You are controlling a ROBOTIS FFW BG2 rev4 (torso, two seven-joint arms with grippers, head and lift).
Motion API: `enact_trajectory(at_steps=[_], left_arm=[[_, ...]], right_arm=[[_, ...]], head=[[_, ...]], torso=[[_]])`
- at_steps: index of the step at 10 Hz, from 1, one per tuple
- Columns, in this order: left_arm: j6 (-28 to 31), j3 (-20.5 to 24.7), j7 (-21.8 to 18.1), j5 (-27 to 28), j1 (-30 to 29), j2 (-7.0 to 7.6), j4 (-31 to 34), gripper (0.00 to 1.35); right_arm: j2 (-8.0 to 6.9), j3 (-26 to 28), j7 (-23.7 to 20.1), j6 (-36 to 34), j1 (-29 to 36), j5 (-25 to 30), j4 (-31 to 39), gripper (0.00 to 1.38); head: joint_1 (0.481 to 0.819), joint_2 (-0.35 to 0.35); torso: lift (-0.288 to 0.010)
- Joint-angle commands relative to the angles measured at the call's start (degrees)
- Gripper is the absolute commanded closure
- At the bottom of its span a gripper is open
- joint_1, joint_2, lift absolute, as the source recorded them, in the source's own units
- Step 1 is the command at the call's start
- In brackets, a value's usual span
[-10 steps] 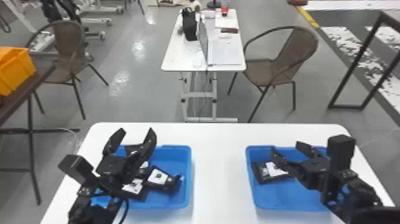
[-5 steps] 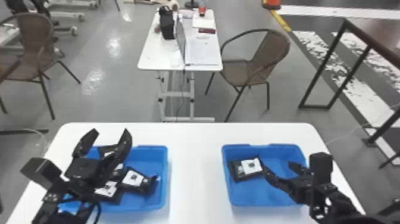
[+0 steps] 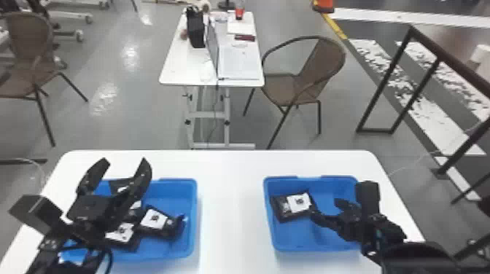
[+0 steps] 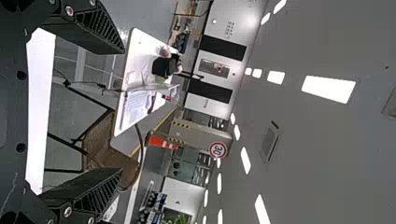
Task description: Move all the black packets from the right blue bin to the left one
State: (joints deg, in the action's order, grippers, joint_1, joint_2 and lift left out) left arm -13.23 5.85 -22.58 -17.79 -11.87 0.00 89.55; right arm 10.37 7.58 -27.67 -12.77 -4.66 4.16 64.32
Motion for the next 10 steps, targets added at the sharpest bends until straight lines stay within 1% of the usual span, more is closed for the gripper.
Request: enact_trajectory(at_steps=[1,2,3,5,7,9,10], left_arm=[[0.05,0.13,0.0,-0.14,0.0,-0.15,-0.08,0.14],[0.05,0.31,0.0,-0.23,-0.18,-0.15,-0.08,0.14],[0.14,0.31,0.0,-0.41,-0.18,-0.15,-0.08,0.14],[0.23,0.48,0.0,-0.85,-0.35,-0.15,-0.34,0.14],[0.4,0.39,0.0,-1.81,-0.44,-0.15,-0.87,0.14],[0.49,0.48,0.0,-2.43,-0.53,-0.15,-1.13,0.14],[0.58,0.57,0.0,-2.6,-0.7,-0.15,-1.13,0.14]], right_arm=[[0.0,-3.01,-0.19,0.91,-3.07,0.67,-4.64,0.3],[-0.17,-4.86,-0.28,1.7,-4.92,0.41,-7.81,0.3],[-0.44,-5.91,-1.24,2.84,-6.94,-0.12,-11.5,0.3],[-1.75,-6.44,-1.77,4.42,-9.4,1.64,-14.92,0.3],[-1.75,-7.23,-2.3,5.74,-12.48,1.82,-19.14,0.3],[-2.11,-7.4,-2.3,5.3,-13.71,2.78,-21.6,0.3],[-2.02,-7.84,-3.09,4.25,-14.32,4.54,-22.4,0.3]], head=[[0.695,-0.09],[0.695,-0.072],[0.695,-0.062],[0.695,-0.025],[0.695,-0.011],[0.695,-0.004],[0.695,-0.001]], torso=[[0.0],[0.0],[0.0],[0.0],[0.0],[0.0],[0.0]])
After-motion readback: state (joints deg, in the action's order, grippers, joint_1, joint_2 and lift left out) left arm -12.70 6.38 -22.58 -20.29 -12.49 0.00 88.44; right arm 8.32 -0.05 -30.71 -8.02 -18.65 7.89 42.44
